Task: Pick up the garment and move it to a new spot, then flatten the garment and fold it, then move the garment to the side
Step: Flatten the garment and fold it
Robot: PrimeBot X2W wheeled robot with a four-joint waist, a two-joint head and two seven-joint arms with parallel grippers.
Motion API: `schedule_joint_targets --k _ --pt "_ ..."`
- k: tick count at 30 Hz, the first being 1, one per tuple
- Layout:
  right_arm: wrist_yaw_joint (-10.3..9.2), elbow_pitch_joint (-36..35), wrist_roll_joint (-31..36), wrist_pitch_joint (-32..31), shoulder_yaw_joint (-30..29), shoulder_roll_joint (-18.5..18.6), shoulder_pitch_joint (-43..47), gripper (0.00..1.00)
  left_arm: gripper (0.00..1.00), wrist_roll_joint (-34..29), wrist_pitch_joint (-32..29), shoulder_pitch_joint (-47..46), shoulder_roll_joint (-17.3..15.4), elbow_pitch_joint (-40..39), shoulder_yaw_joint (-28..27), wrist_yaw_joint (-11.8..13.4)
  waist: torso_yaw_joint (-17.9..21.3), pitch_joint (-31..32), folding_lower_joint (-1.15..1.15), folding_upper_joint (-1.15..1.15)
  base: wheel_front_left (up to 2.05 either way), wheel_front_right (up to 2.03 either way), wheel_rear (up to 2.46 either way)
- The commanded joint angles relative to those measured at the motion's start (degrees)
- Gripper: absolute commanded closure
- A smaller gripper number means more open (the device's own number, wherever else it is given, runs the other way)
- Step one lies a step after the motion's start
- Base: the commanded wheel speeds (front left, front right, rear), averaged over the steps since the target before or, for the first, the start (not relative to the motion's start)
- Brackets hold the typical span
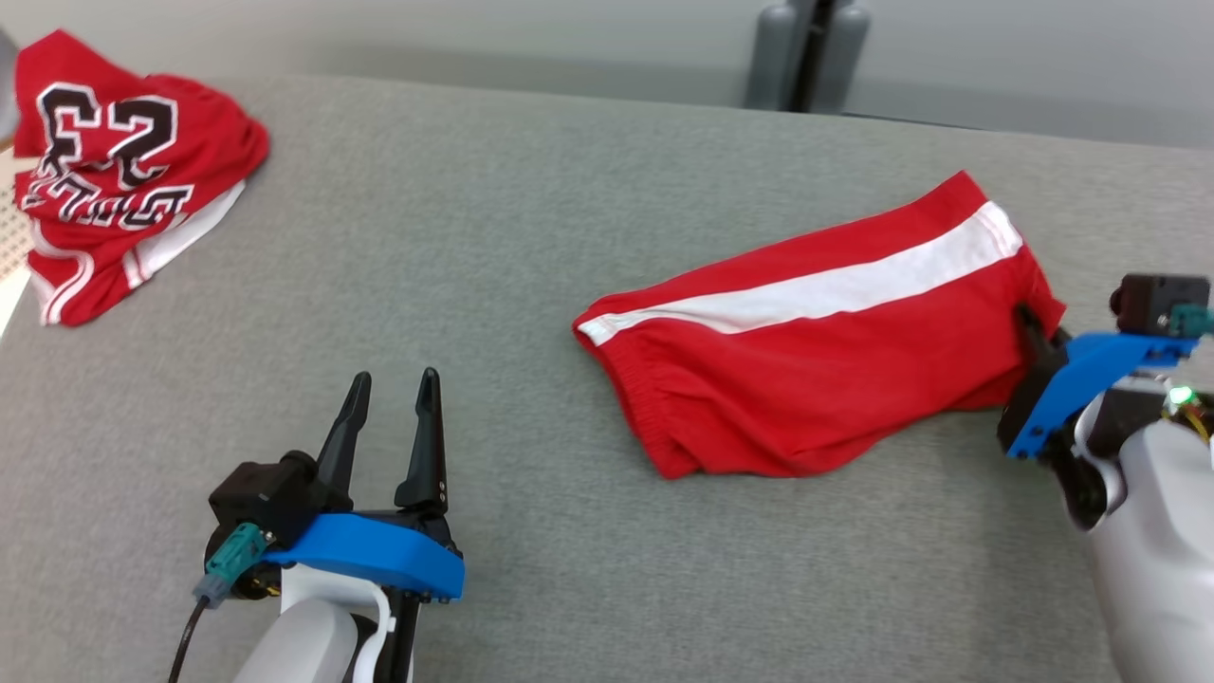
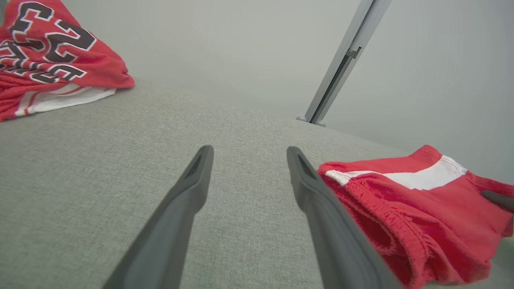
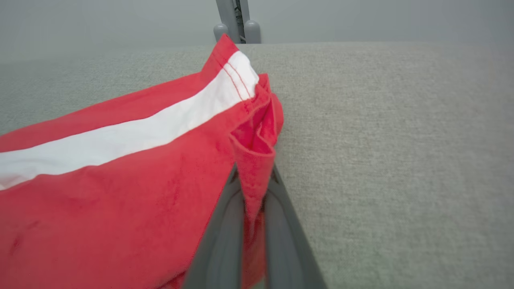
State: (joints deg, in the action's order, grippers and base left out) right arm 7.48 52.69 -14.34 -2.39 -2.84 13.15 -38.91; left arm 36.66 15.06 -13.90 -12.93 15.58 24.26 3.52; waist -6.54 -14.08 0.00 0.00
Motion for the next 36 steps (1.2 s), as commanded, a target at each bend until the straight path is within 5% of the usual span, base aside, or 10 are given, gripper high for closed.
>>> schedule_joint_targets --k 1,13,24,30,36 --pt "0.02 -0.5 -0.5 1.1 0.1 -0.1 1.5 1.0 0.0 -0.5 0.2 0.9 0.0 0.1 -0.2 -0.2 2.0 1.8 0.0 0.0 0.0 0.0 0.0" --pt "0.02 -5.4 -1.8 10.7 -5.1 -5.6 16.4 1.0 0.0 -2.4 0.2 3.0 0.7 2.4 1.5 -1.8 9.9 8.0 0.0 0.0 0.0 0.0 0.0" --pt "0.02 -10.5 0.3 9.8 -9.1 -8.9 17.7 1.0 0.0 -2.8 -0.1 3.1 1.3 3.4 3.2 -2.0 7.5 8.3 0.0 0.0 0.0 0.0 0.0" --pt "0.02 -13.2 2.3 8.0 -2.2 -10.2 12.7 1.0 0.0 -2.6 0.0 2.8 1.5 3.6 2.9 -1.9 4.5 8.2 0.0 0.0 0.0 0.0 0.0" --pt "0.02 -13.6 -3.4 5.8 14.7 -10.2 9.3 1.0 0.0 -2.4 0.1 2.7 1.9 3.8 2.6 -2.2 2.1 8.2 0.0 0.0 0.0 0.0 0.0"
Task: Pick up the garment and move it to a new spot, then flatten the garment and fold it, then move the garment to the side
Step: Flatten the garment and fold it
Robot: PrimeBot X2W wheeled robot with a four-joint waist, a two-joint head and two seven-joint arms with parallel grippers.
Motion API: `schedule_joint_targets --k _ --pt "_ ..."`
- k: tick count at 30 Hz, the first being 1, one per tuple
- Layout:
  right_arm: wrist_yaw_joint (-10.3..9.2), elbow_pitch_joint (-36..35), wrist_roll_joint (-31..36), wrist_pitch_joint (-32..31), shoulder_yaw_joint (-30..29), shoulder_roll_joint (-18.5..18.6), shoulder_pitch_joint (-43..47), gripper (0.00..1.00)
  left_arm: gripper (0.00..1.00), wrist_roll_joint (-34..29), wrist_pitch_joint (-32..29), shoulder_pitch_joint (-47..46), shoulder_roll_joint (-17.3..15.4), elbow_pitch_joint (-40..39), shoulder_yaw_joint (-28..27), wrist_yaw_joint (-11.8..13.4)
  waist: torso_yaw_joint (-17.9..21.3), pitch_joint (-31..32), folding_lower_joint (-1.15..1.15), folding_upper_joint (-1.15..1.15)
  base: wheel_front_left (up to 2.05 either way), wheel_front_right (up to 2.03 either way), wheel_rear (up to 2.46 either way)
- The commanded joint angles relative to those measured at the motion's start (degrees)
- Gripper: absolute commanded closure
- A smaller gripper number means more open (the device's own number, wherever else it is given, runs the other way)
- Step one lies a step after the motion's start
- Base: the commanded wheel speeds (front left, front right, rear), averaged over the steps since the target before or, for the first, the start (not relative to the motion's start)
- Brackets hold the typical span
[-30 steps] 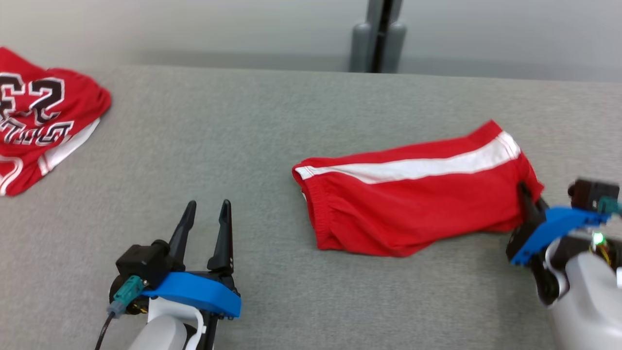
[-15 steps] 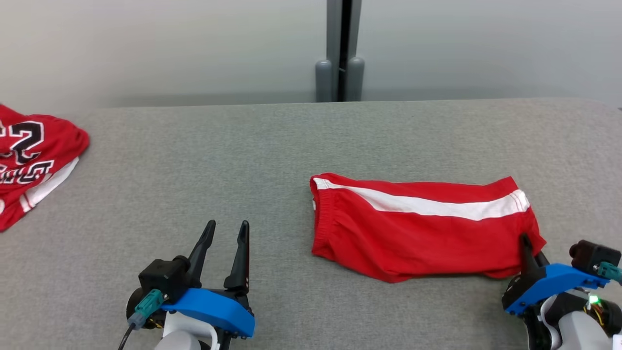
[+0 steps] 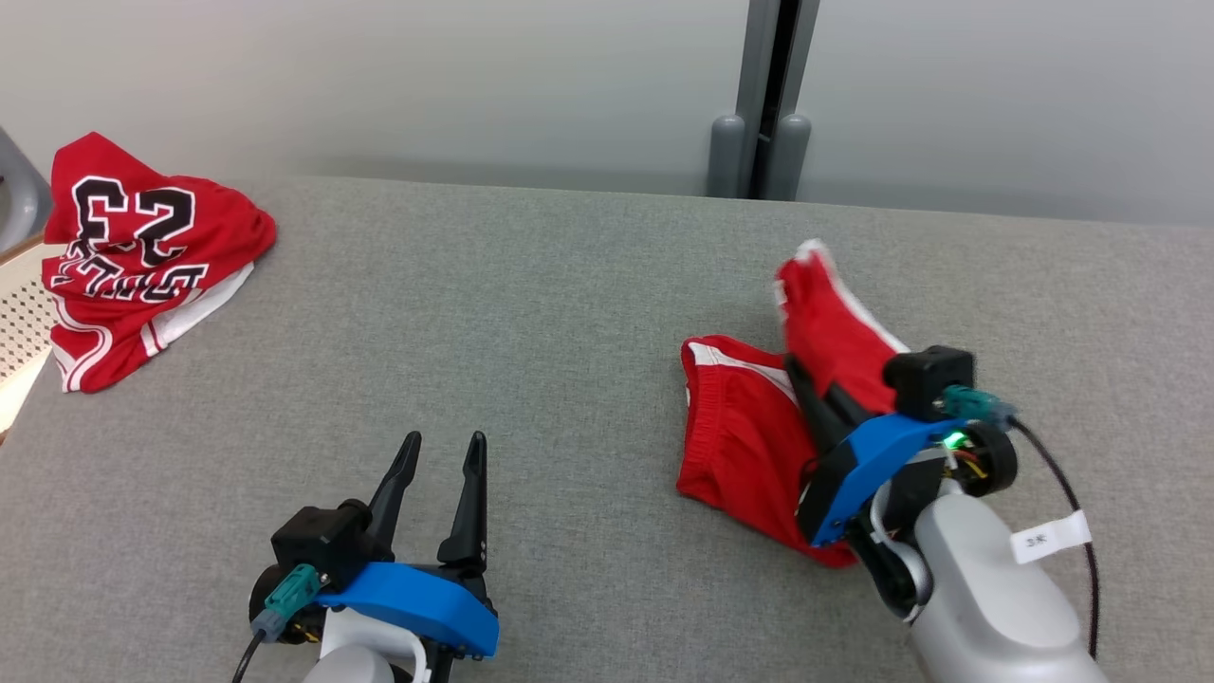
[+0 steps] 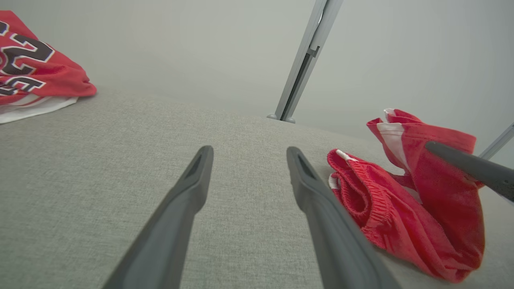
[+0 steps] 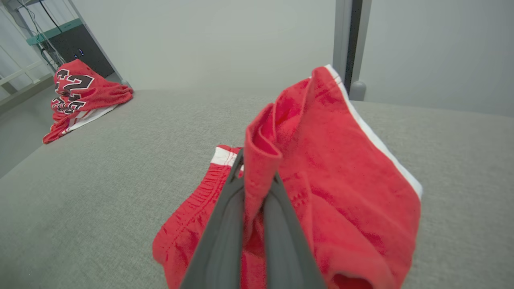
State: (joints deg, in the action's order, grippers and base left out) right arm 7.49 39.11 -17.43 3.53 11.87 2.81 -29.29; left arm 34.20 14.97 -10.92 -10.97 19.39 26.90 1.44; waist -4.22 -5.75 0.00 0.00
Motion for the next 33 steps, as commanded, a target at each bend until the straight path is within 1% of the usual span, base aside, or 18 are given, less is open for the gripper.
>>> schedule_joint_targets --k 1,5,9,11,12,13,14,20,23,25,27,30,33 --pt "0.01 0.3 -1.1 -0.4 2.4 0.3 -0.5 1.0 0.0 0.1 0.2 -0.3 0.0 0.1 -0.1 -0.1 -0.5 -0.2 0.0 0.0 0.0 0.0 0.0" --pt "0.01 2.9 -2.4 -1.3 9.3 0.2 -0.7 1.0 0.0 0.0 0.2 -0.4 0.4 0.2 -0.6 -0.2 -1.3 -0.4 0.0 0.0 0.0 0.0 0.0" --pt "0.01 5.7 -2.0 -0.5 12.5 0.2 -0.9 1.0 0.0 -0.3 0.3 -0.3 0.6 0.1 -1.1 -0.3 -1.5 -0.9 0.0 0.0 0.0 0.0 0.0" --pt "0.01 6.0 -2.3 -0.2 13.0 0.2 -0.9 1.0 0.0 -0.3 0.3 -0.2 0.6 0.2 -1.3 -0.3 -1.4 -0.9 0.0 0.0 0.0 0.0 0.0" --pt "0.01 6.1 -2.6 0.8 14.6 0.2 -1.0 1.0 0.0 -0.4 0.3 -0.1 0.7 0.3 -1.5 -0.3 -1.2 -1.0 0.0 0.0 0.0 0.0 0.0" --pt "0.01 5.9 -3.0 1.3 15.3 0.2 -0.9 0.11 0.0 -0.5 0.3 0.0 0.8 0.3 -1.6 -0.3 -1.0 -1.1 0.0 0.0 0.0 0.0 0.0" --pt "0.01 5.5 -3.4 1.8 16.0 0.2 -0.8 0.0 0.0 -0.6 0.3 0.1 0.8 0.3 -1.7 -0.3 -0.8 -1.1 0.0 0.0 0.0 0.0 0.0" --pt "0.01 2.8 -5.7 3.8 19.0 0.2 0.4 0.0 0.0 -1.1 0.3 0.1 1.2 0.4 -2.1 -0.5 0.3 -1.0 0.0 0.0 0.0 0.0 0.0" --pt "0.01 1.0 -6.1 5.5 18.7 0.2 0.5 0.0 0.0 -1.3 0.3 0.2 1.3 0.4 -2.4 -0.7 0.8 -1.0 0.0 0.0 0.0 0.0 0.0" --pt "0.01 0.0 -6.6 6.5 17.3 0.2 0.8 0.0 0.0 -1.5 0.3 0.2 1.3 0.4 -2.6 -0.8 1.0 -1.1 0.0 0.0 0.0 0.0 0.0" --pt "0.01 -0.6 -6.2 7.3 14.7 0.2 0.4 0.0 0.0 -1.6 0.3 0.2 1.4 0.3 -2.8 -0.8 1.1 -1.2 0.0 0.0 0.0 0.0 0.0" --pt "0.01 0.5 -2.4 7.8 9.5 0.3 -0.9 0.0 0.0 -1.9 0.3 0.1 1.4 0.3 -2.9 -1.0 0.9 -1.5 0.0 0.0 0.0 0.0 0.0" --pt "0.01 2.6 2.0 7.0 6.0 0.4 -1.6 0.0 0.0 -2.1 0.3 -0.1 1.6 0.3 -3.0 -1.1 0.4 -1.8 0.0 0.0 0.0 0.0 0.0"
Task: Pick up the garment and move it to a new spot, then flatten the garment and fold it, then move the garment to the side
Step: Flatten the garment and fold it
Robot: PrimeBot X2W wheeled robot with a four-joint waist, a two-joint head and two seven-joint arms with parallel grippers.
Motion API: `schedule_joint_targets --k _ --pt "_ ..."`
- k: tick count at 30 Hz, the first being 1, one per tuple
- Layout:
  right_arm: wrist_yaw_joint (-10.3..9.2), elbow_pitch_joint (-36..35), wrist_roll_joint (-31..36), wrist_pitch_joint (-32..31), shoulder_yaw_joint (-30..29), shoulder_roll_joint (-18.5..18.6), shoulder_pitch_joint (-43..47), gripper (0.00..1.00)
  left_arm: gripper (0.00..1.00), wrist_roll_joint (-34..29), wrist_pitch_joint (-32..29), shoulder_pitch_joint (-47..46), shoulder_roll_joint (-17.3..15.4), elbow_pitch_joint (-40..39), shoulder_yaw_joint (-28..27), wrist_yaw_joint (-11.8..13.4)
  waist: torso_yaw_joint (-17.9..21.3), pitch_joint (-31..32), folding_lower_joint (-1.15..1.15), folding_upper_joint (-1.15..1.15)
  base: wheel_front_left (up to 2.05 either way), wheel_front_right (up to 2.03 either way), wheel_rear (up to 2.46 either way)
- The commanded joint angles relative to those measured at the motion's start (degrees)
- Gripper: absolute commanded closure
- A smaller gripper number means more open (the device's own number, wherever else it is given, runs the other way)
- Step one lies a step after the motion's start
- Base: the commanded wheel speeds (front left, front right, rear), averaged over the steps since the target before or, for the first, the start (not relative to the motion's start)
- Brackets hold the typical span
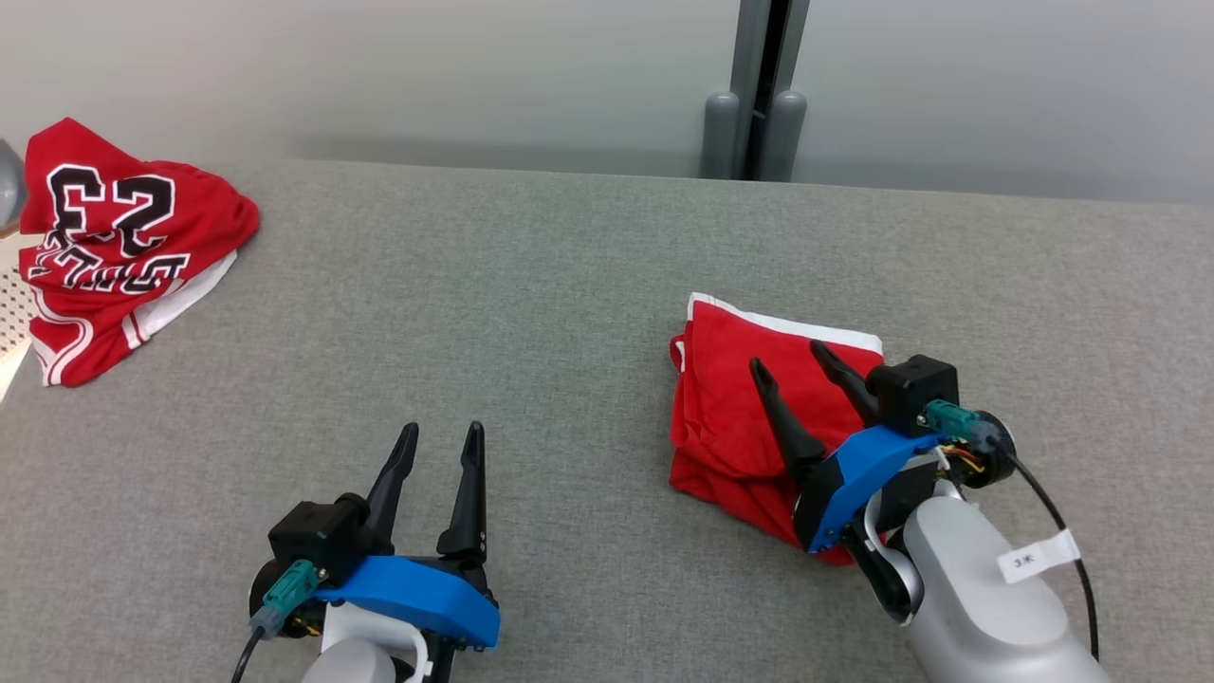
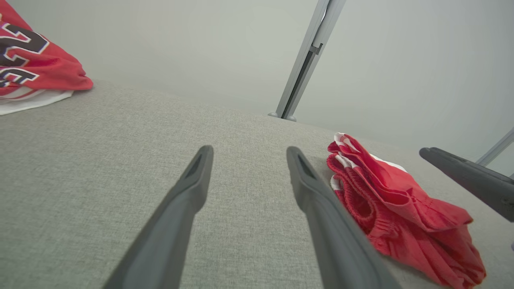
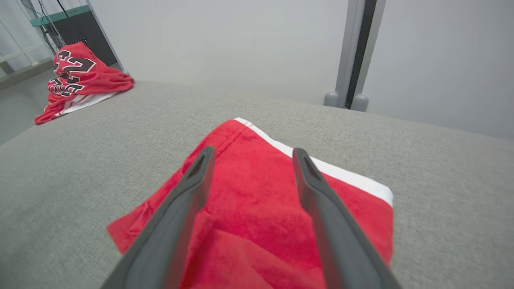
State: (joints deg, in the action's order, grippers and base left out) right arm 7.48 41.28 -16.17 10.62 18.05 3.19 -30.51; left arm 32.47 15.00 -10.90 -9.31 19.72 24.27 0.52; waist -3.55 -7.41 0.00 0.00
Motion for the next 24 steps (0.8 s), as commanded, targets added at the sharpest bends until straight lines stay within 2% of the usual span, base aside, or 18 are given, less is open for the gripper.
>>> schedule_joint_targets --k 1,2,3,4,9,15,24 --pt "0.02 1.2 2.7 -0.4 -1.0 0.1 -0.8 0.13 0.0 -0.4 0.3 -0.2 0.0 0.1 -0.4 -0.2 -0.4 -0.2 0.0 0.0 0.0 0.0 0.0" --pt "0.02 1.9 4.5 -0.7 -1.4 0.2 -1.0 0.54 0.0 -0.5 0.3 -0.3 0.1 0.2 -0.5 -0.3 -0.7 -0.3 0.0 0.0 0.0 0.0 0.0" --pt "0.02 2.8 6.2 -1.1 -1.8 0.2 -1.1 0.74 0.0 -0.5 0.3 -0.5 0.2 0.2 -0.6 -0.3 -0.9 -0.4 0.0 0.0 0.0 0.0 0.0" --pt "0.02 3.7 7.4 -1.4 -1.9 0.1 -0.9 1.0 0.0 -0.6 0.3 -0.5 0.3 0.3 -0.6 -0.4 -1.2 -0.4 0.0 0.0 0.0 0.0 0.0" --pt "0.02 6.6 9.7 -1.6 0.3 -0.3 0.4 1.0 0.0 -0.9 0.3 -0.7 0.7 0.8 -1.0 -0.7 -2.1 -0.5 0.0 0.0 0.0 0.0 0.0" --pt "0.02 4.6 2.5 -2.0 10.7 -0.2 2.0 1.0 0.0 -1.3 0.3 -0.9 1.1 1.2 -1.6 -1.0 -2.6 -0.7 0.0 0.0 0.0 0.0 0.0" --pt "0.02 4.4 -2.1 -1.9 19.5 -0.3 2.5 1.0 0.0 -2.0 0.3 -0.3 1.5 1.7 -2.6 -1.5 -1.5 -0.3 0.0 0.0 0.0 0.0 0.0"
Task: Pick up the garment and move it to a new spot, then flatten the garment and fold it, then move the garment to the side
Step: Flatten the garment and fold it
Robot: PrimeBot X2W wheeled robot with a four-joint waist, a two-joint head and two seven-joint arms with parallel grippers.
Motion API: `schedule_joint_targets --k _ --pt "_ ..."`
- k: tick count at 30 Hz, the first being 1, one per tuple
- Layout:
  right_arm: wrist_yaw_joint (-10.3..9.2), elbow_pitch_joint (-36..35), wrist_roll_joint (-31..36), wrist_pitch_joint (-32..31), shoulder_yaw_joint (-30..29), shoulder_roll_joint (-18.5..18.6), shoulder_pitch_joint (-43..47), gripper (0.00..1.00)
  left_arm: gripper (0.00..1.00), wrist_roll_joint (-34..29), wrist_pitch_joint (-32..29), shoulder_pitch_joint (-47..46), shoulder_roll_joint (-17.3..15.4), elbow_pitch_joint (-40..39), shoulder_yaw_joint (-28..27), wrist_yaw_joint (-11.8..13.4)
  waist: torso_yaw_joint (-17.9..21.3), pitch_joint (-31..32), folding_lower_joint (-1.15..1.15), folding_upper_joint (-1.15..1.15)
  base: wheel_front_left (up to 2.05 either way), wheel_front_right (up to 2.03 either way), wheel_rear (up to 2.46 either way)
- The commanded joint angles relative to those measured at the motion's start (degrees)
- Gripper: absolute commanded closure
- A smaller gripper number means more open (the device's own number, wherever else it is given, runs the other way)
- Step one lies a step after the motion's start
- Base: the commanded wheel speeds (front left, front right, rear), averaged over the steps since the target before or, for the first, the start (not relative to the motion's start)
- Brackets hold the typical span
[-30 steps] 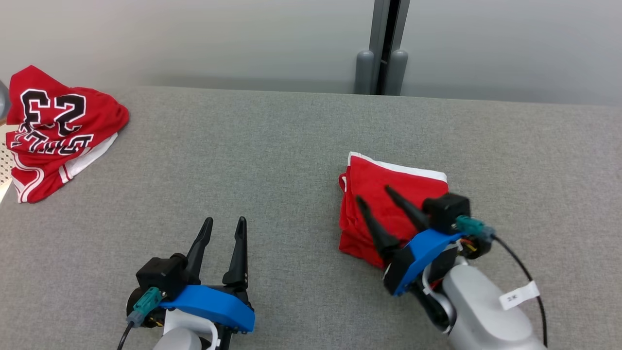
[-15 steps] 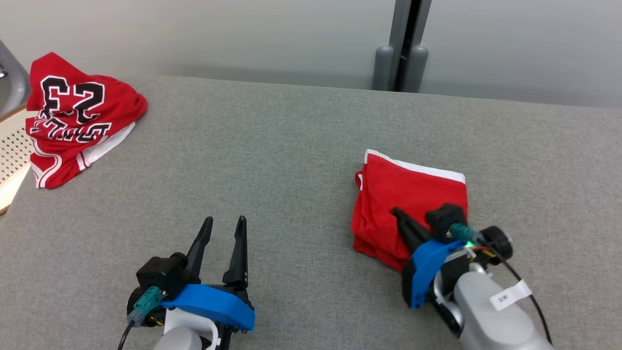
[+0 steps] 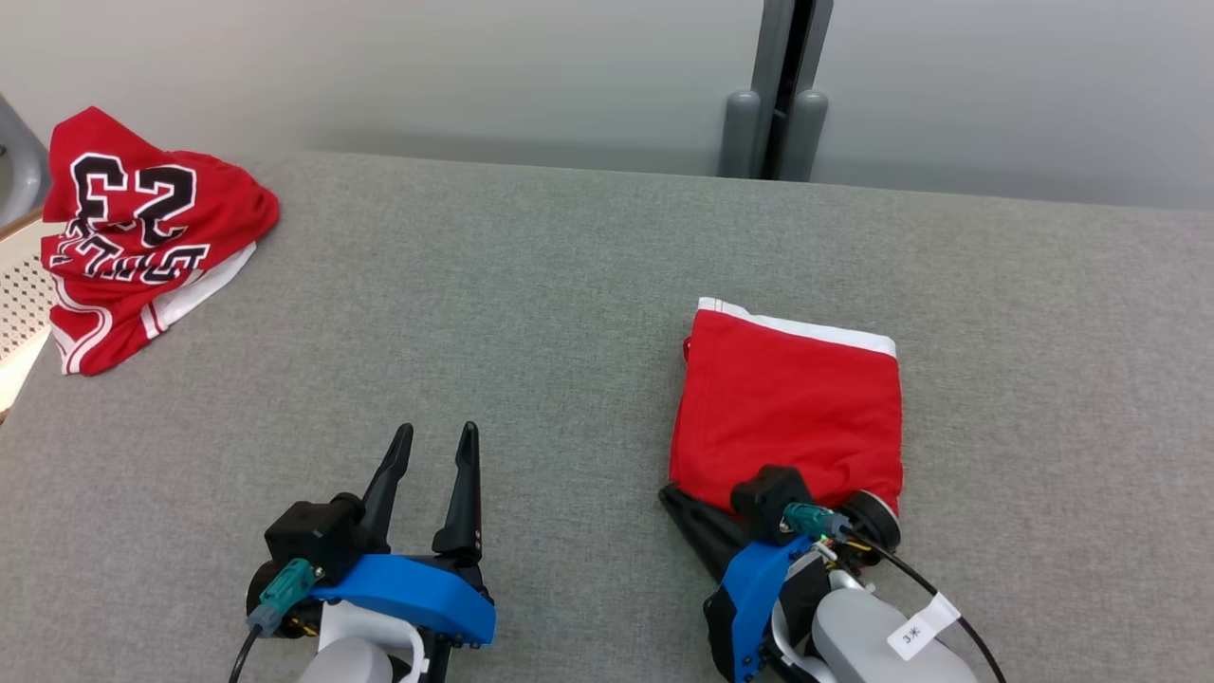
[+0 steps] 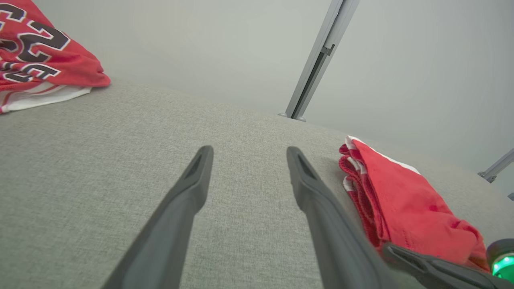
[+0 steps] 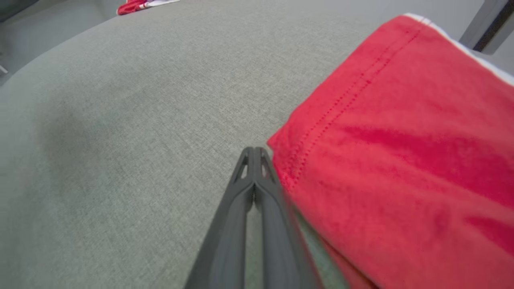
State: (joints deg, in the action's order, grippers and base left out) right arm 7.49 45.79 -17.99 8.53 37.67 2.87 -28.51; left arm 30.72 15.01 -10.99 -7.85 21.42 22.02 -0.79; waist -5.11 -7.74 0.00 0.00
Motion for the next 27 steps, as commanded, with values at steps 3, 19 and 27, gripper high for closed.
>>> schedule_joint_targets --k 3,19,27 --pt "0.01 -0.4 -1.3 1.6 1.5 0.1 0.0 1.0 0.0 -0.7 0.2 0.1 -0.1 0.1 -0.6 0.0 0.9 0.6 0.0 0.0 0.0 0.0 0.0" --pt "0.01 -7.1 -0.1 6.4 -8.0 0.1 4.6 0.0 0.0 -2.6 0.2 3.8 -0.8 0.6 -2.5 0.7 5.4 7.8 0.0 0.0 0.0 0.0 0.0" --pt "0.01 -10.3 4.8 6.7 -25.7 0.1 11.1 0.0 0.0 -4.3 0.2 6.3 -0.5 0.7 -3.8 1.4 6.6 9.0 0.0 0.0 0.0 0.0 0.0"
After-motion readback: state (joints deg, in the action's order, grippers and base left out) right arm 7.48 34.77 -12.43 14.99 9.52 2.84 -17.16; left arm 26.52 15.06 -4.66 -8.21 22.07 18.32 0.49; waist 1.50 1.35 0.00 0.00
